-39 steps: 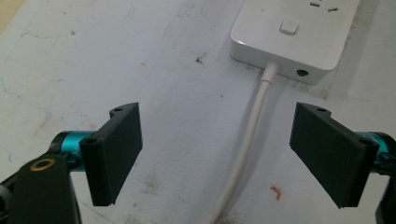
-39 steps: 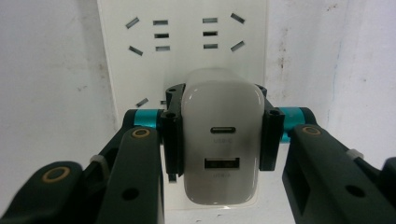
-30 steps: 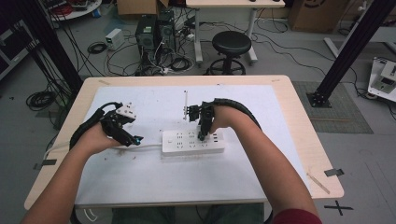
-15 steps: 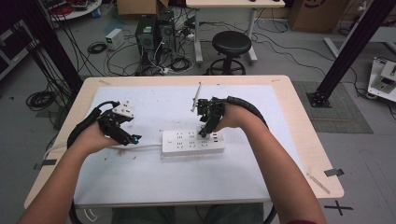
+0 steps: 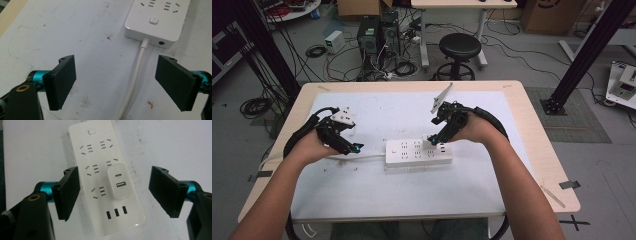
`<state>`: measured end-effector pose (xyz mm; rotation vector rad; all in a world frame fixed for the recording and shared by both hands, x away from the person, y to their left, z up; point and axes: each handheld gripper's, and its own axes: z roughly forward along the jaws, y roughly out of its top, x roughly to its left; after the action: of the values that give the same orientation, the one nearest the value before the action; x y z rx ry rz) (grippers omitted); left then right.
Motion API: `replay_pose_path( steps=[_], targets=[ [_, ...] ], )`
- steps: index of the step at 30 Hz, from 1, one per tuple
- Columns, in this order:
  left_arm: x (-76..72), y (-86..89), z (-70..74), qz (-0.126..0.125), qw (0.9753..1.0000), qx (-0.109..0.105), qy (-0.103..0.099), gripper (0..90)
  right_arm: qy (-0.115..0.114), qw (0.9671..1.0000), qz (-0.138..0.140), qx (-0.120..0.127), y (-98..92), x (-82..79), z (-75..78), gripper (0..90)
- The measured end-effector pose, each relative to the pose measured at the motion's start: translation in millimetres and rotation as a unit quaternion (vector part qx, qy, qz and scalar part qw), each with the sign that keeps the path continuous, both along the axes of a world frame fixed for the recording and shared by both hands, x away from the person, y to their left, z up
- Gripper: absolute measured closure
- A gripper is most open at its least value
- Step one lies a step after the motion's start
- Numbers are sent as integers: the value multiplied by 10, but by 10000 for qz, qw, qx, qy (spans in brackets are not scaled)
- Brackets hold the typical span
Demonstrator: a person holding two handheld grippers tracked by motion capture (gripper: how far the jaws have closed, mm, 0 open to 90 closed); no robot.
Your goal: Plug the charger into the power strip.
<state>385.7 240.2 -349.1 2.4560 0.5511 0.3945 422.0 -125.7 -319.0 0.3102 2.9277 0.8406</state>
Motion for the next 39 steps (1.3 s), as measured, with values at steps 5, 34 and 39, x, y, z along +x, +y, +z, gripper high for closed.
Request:
replay_pose_path(
  steps=[5,34,39],
  targets=[
    [1,-12,2,-35,9999,-95,-44,171,-90,9997,-34,243,-63,-62,14,220],
    [-20,40,89,-92,9979,-575,-284,171,76,9863,-711,1487,-539,-140,-57,207],
    [-14,34,82,-113,9981,-538,-269,171,86,9867,-723,1457,-532,-131,-67,207]
  ],
)
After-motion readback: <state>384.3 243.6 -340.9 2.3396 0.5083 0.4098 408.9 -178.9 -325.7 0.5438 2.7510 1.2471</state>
